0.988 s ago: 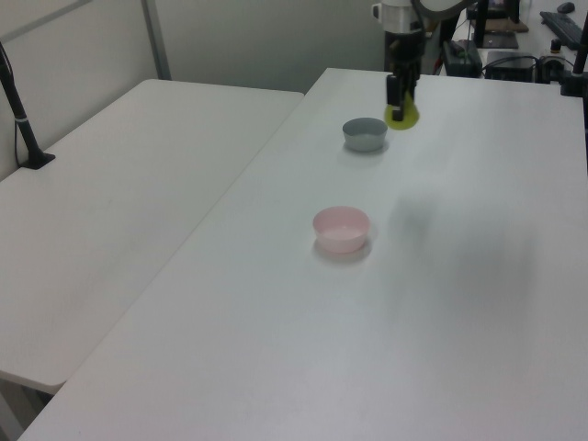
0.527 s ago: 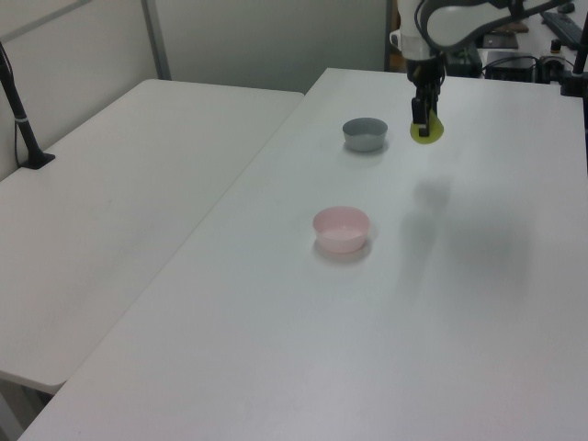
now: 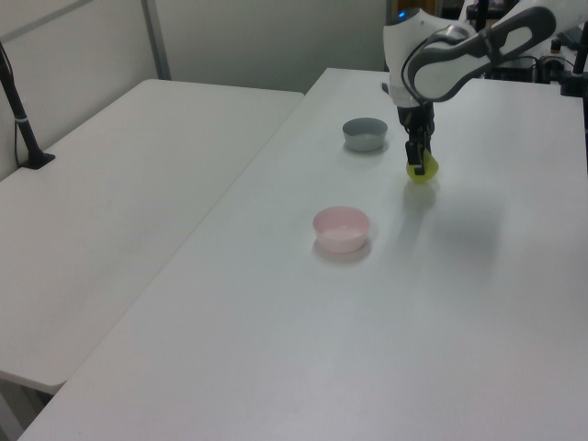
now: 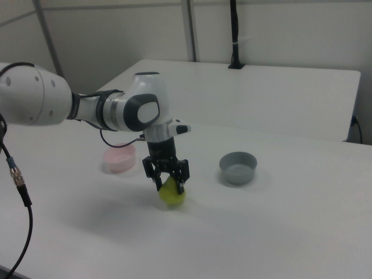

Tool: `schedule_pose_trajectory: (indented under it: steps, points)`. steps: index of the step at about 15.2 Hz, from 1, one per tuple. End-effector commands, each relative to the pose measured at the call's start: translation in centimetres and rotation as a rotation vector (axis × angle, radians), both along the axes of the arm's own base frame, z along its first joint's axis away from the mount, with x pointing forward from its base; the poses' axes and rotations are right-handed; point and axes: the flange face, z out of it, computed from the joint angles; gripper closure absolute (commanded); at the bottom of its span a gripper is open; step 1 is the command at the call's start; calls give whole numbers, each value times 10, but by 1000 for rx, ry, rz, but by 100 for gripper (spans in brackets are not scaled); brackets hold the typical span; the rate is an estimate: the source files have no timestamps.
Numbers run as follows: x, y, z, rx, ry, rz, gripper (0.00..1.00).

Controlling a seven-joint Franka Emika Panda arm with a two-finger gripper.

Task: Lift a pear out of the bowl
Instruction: 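Lower the held pear onto the table beside the grey bowl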

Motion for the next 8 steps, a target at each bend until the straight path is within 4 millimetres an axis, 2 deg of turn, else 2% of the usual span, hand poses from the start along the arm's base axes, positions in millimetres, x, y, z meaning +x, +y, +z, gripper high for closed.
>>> schedule_pose_trajectory:
  steps: [1,2,3,4,5,7,8]
  points:
    - [0,4,0,-18,-15,9,54]
    - [0,3,-1,-19,-13,8,44]
    - [0,3,-1,-19,-12,8,29]
    - [0,3,1,-19,-13,7,6]
    - [0,3,2,-19,-11,6,0]
    - [0,3,12,-19,-21,4,0]
    - [-2,3,24,-17,-25,-1,0]
